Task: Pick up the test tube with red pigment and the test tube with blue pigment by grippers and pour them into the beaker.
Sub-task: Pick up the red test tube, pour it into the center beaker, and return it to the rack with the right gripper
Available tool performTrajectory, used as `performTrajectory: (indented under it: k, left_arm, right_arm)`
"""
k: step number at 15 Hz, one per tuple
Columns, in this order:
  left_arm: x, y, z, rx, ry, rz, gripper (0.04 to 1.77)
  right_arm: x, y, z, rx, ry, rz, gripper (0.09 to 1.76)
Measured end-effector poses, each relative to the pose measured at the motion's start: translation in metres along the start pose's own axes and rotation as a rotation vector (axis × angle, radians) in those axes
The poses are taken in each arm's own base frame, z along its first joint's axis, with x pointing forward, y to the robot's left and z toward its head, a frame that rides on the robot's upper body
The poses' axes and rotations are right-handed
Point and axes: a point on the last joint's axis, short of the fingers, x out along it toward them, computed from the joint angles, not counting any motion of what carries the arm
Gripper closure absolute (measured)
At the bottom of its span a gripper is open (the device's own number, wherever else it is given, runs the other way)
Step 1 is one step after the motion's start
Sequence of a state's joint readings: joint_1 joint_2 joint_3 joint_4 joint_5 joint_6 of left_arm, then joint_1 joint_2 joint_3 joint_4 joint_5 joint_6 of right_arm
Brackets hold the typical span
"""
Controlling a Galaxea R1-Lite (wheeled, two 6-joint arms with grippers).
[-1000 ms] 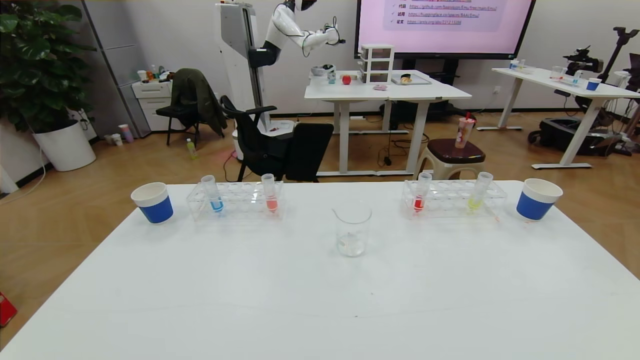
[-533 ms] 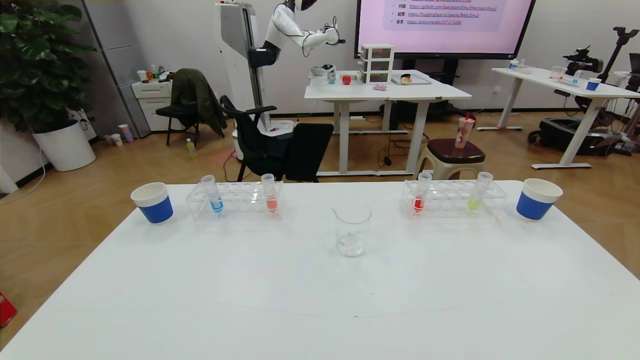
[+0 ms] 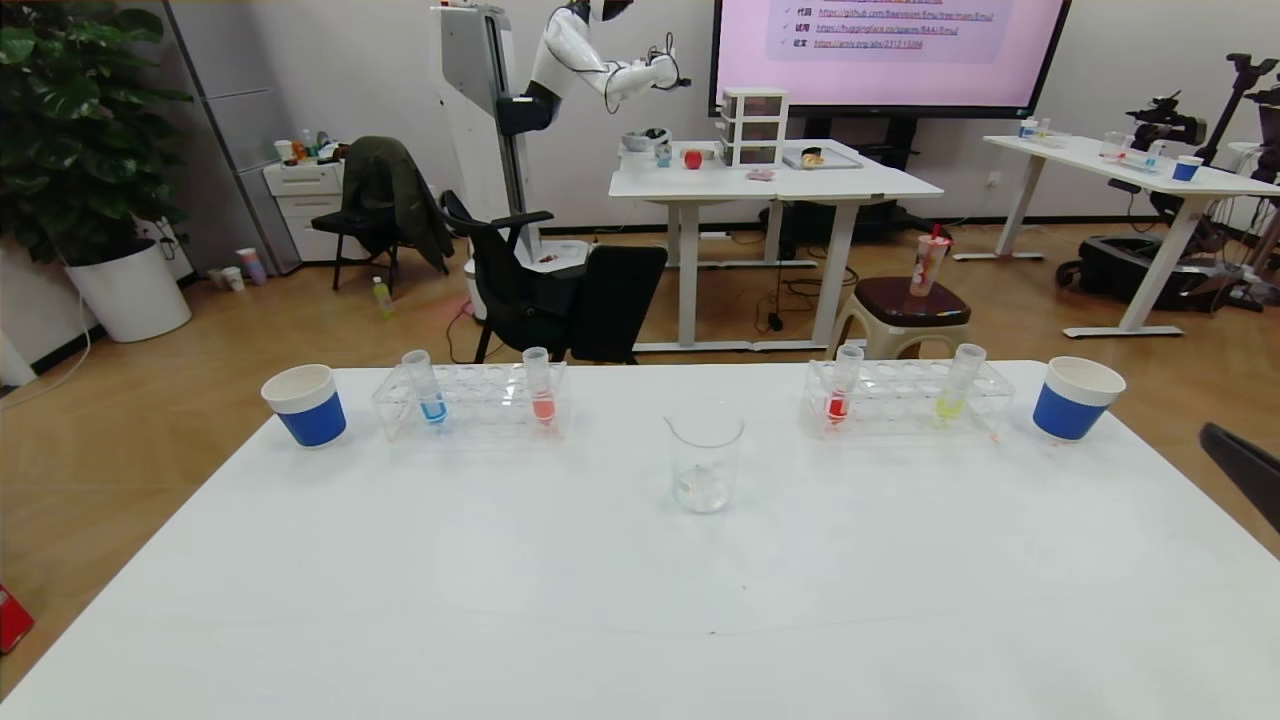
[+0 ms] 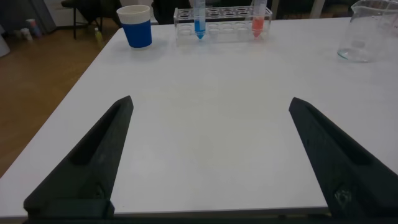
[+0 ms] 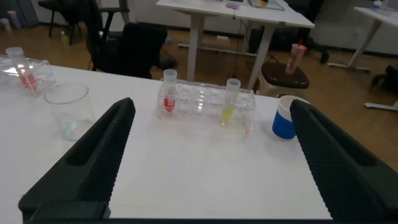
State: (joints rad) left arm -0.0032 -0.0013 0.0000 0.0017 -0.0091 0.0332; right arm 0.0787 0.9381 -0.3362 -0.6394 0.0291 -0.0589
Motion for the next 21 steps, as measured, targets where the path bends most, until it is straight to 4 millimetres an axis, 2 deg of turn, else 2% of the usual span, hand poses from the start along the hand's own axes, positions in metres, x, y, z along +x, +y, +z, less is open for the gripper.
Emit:
performTrajectory:
  k: [4,6,9,12,15,18,21]
  left_arm:
    - [0.000,0.000,0.000,0.000,0.000,0.000,0.06]
    - [0.000,0.000,0.000,0.000,0.000,0.000,0.06]
    - [0.000,0.000,0.000,0.000,0.000,0.000,0.06]
    - [0.000,0.000,0.000,0.000,0.000,0.000,0.06]
    - [0.000,0.000,0.000,0.000,0.000,0.000,0.06]
    - [0.000,0.000,0.000,0.000,0.000,0.000,0.06]
    - [0.000,0.000,0.000,0.000,0.000,0.001,0.06]
  right_arm:
    - [0.075,0.004,-0.008,0.002,0.033,0.030,0.11]
    - [0.107,0.009,-0.022,0.004,0.044,0.044,0.11]
    - [0.144,0.016,-0.048,0.004,0.043,0.045,0.11]
    - [0.172,0.025,-0.077,0.004,0.022,0.049,0.11]
    - [0.192,0.041,-0.103,0.019,0.029,0.086,0.11]
    - [0.211,0.054,-0.115,0.077,0.037,0.097,0.11]
    - [0.233,0.058,-0.127,0.082,0.033,0.076,0.11]
